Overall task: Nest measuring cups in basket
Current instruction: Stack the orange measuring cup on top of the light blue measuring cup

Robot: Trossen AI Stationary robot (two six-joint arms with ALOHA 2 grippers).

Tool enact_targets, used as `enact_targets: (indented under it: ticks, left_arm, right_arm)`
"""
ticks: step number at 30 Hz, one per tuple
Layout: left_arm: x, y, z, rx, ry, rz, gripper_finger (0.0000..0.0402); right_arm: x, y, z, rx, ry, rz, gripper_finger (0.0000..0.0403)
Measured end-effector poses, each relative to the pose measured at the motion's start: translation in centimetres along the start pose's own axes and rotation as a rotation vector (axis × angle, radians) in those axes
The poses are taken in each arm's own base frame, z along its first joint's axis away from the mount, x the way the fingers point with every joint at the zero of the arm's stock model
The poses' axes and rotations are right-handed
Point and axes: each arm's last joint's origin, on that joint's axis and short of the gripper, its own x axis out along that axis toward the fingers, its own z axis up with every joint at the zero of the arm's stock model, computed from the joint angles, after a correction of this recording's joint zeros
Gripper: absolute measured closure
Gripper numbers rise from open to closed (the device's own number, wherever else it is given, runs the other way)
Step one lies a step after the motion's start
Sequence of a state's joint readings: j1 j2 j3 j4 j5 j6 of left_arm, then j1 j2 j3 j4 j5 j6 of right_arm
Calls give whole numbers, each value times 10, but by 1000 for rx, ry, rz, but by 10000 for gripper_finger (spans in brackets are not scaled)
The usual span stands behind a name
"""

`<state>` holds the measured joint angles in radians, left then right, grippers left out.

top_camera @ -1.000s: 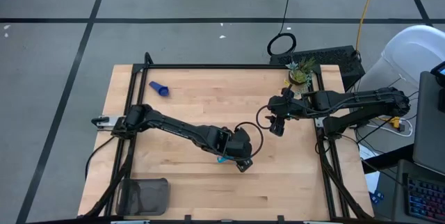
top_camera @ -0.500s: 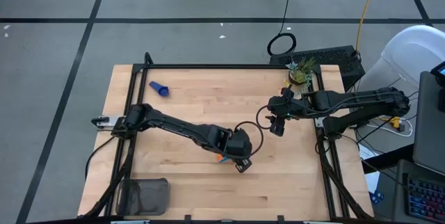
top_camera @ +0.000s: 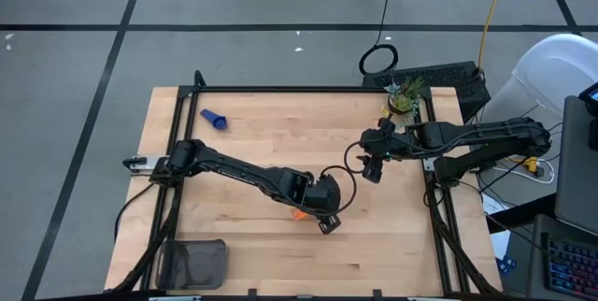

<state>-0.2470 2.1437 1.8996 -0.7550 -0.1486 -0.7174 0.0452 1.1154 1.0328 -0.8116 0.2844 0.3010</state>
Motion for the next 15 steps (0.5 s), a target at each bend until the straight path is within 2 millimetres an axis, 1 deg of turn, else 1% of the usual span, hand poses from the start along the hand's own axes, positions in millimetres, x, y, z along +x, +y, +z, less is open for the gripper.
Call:
enact_targets:
  ticks: [6, 11, 15]
  left_arm:
    - [0, 0, -1, 51, 12, -11, 340]
    - [-1, -4, -4, 187, 15, -19, 339]
    - [-1, -5, -5, 239, 16, -23, 339]
  right_arm:
    - [0, 0, 0, 13, 0, 0, 206]
    - [0, 0, 0, 28, 0, 0, 206]
    - [0, 0, 0, 28, 0, 1, 206]
